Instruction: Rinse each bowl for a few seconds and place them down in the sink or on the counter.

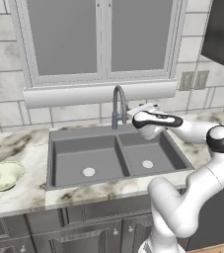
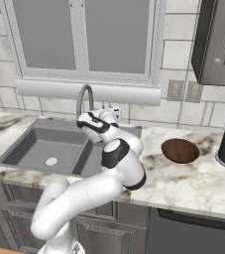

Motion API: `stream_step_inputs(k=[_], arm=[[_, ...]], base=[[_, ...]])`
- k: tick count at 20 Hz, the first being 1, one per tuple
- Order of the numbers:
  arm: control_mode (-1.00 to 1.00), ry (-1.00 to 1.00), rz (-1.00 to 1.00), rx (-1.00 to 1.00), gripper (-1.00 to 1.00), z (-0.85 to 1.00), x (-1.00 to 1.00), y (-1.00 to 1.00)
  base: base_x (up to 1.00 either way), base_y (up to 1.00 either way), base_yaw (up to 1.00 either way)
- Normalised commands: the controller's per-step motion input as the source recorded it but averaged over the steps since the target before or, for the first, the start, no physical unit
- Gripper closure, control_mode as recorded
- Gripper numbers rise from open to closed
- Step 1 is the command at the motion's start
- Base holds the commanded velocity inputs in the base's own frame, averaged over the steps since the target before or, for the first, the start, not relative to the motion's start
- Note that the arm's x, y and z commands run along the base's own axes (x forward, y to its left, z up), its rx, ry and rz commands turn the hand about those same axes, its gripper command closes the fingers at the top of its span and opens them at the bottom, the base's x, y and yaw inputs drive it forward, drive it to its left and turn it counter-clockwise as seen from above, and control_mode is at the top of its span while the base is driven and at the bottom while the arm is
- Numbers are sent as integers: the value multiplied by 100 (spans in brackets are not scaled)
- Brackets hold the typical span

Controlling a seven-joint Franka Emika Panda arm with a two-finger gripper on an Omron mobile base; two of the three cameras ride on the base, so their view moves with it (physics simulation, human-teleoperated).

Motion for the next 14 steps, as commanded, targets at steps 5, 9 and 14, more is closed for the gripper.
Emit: stream_step_inputs(k=[5,9,14], arm=[[-100,0,0,1,-100,-15,32,-10],[-100,0,0,0,-100,-17,31,-3],[-100,0,0,0,-100,-18,30,-1]], base=[[0,0,0],[0,0,0],[0,0,0]])
